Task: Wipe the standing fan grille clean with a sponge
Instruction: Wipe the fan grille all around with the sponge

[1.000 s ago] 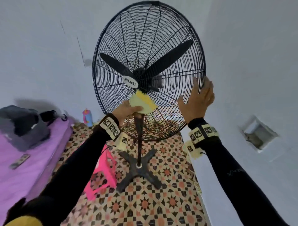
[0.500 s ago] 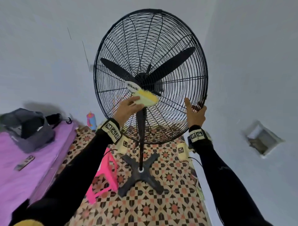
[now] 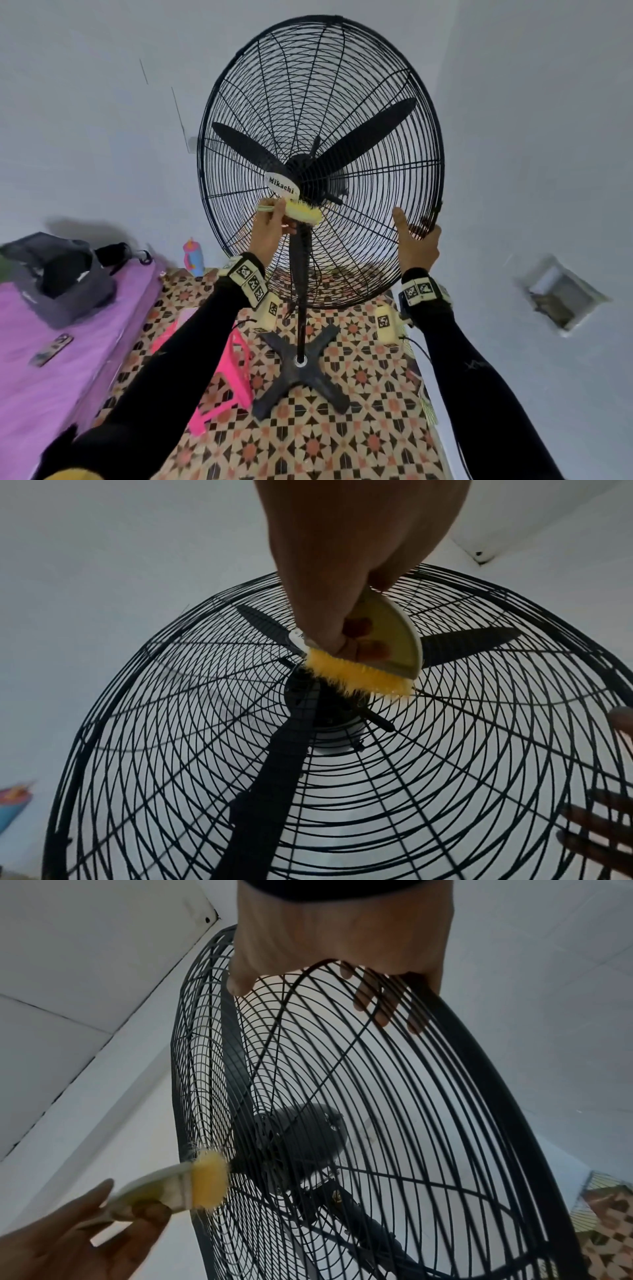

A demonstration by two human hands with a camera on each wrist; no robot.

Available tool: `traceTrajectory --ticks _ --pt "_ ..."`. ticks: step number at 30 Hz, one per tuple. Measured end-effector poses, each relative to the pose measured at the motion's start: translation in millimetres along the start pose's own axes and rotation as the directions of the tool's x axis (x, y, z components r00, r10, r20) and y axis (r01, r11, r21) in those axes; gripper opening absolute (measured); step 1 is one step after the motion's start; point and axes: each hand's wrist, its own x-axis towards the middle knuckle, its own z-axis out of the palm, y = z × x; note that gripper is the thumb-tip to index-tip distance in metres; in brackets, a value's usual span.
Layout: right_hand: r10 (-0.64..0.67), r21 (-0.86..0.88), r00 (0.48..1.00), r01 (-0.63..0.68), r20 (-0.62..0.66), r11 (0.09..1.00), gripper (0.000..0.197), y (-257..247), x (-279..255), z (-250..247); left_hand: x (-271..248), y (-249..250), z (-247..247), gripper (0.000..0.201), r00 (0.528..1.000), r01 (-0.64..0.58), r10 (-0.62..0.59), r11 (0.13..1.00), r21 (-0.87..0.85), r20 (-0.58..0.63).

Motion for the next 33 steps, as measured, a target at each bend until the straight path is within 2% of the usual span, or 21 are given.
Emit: traceTrajectory --ticks 4,7,10,14,16,19,22,28,33 --pt "-0.02 0.007 0.999 0.021 -0.03 1.0 0.09 4.0 -0.2 2.6 6.9 6.0 -1.2 0.014 0.995 -0.102 0.102 0.989 -0.106 -0.003" --pt "-0.03 0.006 0.998 0.031 -0.048 1.0 0.087 3.1 -2.2 5.4 8.5 -9.2 -2.1 0.01 0.995 -0.083 0.084 0.996 -0.031 0.047" --pt "-0.029 0.006 0.999 0.03 -0.036 1.0 0.089 -0.6 -3.4 5.8 -2.3 -36.1 -9.9 0.006 0.998 -0.048 0.046 0.998 0.047 0.037" --pt "-0.033 0.0 0.998 0.033 -0.047 0.999 0.088 2.0 -4.9 6.1 6.2 -19.0 -7.0 0.004 0.996 -0.054 0.053 0.998 0.01 0.067" --pt "-0.037 -0.005 0.998 0.037 -0.047 0.999 0.086 4.2 -6.0 5.9 14.5 -4.5 0.6 0.015 0.993 -0.081 0.082 0.997 -0.013 0.085" --pt "-0.034 -0.006 0.999 0.033 -0.032 0.999 0.088 2.5 -7.0 5.0 7.3 -15.0 6.3 0.025 0.995 -0.082 0.078 0.994 0.077 0.062" --pt "-0.025 -0.009 0.999 0.025 -0.027 1.0 0.091 0.2 -6.2 4.7 -9.2 -41.0 -0.9 0.013 0.999 -0.045 0.043 0.997 0.064 0.032" --pt "-0.022 -0.014 0.999 0.021 -0.05 1.0 0.098 -2.7 -12.6 5.4 11.6 -10.1 11.0 0.01 0.995 -0.094 0.093 0.995 0.023 0.037" --pt "-0.015 0.006 0.999 0.015 -0.05 1.0 0.099 -2.3 -13.6 8.9 -9.2 -38.7 -4.5 0.007 0.999 -0.037 0.037 0.998 0.055 0.001"
